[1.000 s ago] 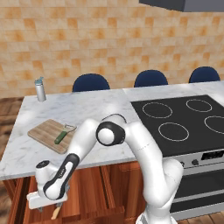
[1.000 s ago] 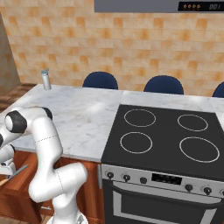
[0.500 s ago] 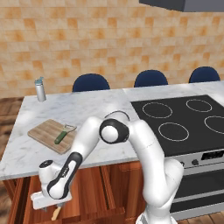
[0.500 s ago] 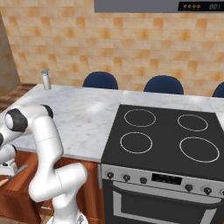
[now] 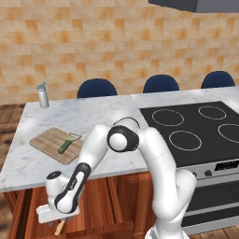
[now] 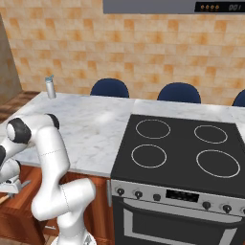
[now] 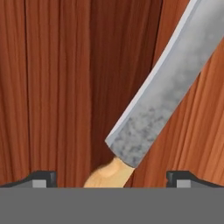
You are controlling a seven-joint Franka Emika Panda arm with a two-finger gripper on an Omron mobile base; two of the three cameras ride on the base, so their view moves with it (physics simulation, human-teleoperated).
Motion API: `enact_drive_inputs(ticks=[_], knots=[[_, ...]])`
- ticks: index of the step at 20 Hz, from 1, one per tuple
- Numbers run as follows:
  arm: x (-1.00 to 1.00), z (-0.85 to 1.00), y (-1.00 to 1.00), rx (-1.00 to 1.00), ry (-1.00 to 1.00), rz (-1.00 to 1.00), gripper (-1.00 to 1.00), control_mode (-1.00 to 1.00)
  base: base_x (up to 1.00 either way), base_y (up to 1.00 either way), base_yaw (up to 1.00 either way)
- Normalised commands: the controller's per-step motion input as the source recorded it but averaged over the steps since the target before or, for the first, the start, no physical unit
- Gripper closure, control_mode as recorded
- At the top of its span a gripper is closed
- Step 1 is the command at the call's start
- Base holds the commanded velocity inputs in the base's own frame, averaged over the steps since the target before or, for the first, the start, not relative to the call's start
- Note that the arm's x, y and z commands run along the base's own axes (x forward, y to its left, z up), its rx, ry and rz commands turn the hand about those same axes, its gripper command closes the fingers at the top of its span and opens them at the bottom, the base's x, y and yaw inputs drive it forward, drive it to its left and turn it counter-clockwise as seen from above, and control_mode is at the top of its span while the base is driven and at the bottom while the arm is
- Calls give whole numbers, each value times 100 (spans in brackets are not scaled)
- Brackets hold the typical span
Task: Open the drawer on the left and place the cutting tools on the cutting board.
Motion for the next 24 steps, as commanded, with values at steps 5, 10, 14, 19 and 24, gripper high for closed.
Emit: enact_drive_inputs(ticks=[5,10,14,19,24], knots=[[0,-6,7,0,-3,-3,-100,-100,0,0,0],[0,-9,23,-1,-4,-8,-100,-100,0,0,0],[-4,-31,17,-4,-1,-9,-100,-100,0,0,0],[-12,-40,1,-7,1,-7,-100,-100,0,0,0],[0,-10,2,-3,0,-2,-100,-100,0,0,0]])
